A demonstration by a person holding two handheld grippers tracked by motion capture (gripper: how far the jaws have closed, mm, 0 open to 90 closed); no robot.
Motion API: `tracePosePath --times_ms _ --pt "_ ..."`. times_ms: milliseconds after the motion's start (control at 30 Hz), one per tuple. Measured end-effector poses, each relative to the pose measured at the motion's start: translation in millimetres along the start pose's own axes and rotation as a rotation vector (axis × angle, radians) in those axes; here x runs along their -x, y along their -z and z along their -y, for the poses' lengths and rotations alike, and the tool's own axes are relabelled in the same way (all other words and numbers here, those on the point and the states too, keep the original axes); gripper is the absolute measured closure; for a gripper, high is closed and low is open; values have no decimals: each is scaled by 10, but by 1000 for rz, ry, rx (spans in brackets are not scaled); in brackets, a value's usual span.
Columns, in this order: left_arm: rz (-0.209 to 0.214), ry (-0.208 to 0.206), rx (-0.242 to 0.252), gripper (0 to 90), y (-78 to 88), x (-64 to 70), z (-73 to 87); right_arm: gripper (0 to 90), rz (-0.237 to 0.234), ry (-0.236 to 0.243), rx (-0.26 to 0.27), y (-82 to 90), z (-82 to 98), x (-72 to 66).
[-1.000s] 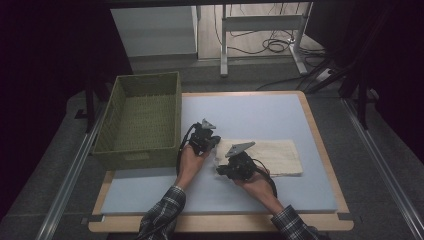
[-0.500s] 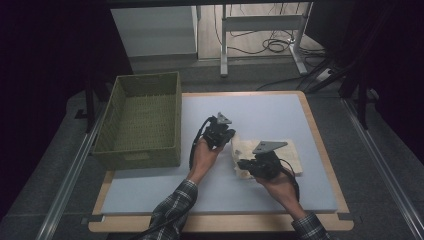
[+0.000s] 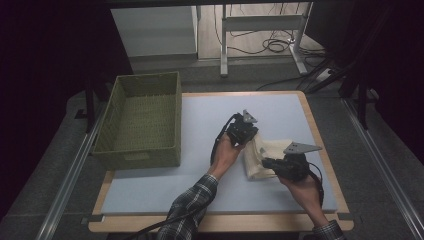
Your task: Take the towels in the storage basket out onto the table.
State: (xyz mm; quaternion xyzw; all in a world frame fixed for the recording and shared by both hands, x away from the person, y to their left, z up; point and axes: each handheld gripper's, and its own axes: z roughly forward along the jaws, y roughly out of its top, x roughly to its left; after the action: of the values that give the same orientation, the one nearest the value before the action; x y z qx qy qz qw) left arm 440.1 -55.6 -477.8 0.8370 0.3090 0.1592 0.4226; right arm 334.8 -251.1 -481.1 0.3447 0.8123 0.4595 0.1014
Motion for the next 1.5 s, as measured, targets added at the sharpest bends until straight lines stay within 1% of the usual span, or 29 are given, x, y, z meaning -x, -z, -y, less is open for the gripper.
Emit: tracePosePath --times_ms 133,300,400,467,633,667,733,767,833,867,900,933,1000,1033,1067,1133,1200,1267,1300,1333,1400,1433,1467,1500 --pt "20 -22 -9 886 -135 83 -75 840 24 -25 9 117 64 88" --pt "40 -36 -4 885 -287 196 -183 839 56 -47 12 248 154 198" --pt "50 -56 -16 885 -369 264 -247 838 73 -62 15 321 213 260" --pt "58 -63 -21 885 -433 310 -281 837 88 -71 12 361 251 300" --pt "65 -70 -34 885 -593 401 -322 835 113 -91 3 402 345 387" --pt "69 -65 -38 884 -621 415 -325 835 119 -91 2 404 362 403" --pt "68 -77 -47 881 -658 434 -333 833 126 -95 -2 405 386 429" --pt "73 -70 -42 870 -671 439 -338 831 132 -97 -3 410 395 441" --pt "79 -59 -26 778 -667 442 -350 821 143 -102 -1 426 407 463" --pt "85 -48 -20 742 -659 446 -357 815 151 -96 1 440 412 477" --pt "81 -51 -21 696 -647 450 -363 807 161 -97 3 458 418 487" --pt "72 -63 -18 662 -632 453 -366 797 170 -97 3 479 424 500" --pt "64 -64 -19 629 -588 444 -362 784 190 -106 4 529 444 534" --pt "58 -53 -10 609 -570 439 -354 775 203 -111 5 556 458 555" --pt "56 -54 -10 595 -547 425 -346 766 214 -116 1 586 473 580" --pt "54 -50 -14 565 -508 406 -319 727 244 -126 -4 648 513 631" --pt "43 -58 -23 525 -462 377 -273 686 276 -136 -16 721 566 687" --pt "39 -49 -30 491 -417 340 -209 648 309 -156 -29 799 627 750" --pt "35 -35 -31 470 -397 321 -173 640 324 -167 -34 842 659 782" --pt "35 -35 -42 441 -372 292 -136 633 338 -176 -39 885 691 812" --pt "25 -25 -55 395 -317 239 -54 630 353 -191 -45 967 744 867" --pt "21 -14 -70 373 -256 184 33 630 362 -195 -48 1007 763 884" --pt "21 -14 -70 347 -256 184 33 630 362 -195 -48 1007 763 884" --pt "17 -8 -73 347 -232 167 67 634 365 -206 -42 1074 773 896"
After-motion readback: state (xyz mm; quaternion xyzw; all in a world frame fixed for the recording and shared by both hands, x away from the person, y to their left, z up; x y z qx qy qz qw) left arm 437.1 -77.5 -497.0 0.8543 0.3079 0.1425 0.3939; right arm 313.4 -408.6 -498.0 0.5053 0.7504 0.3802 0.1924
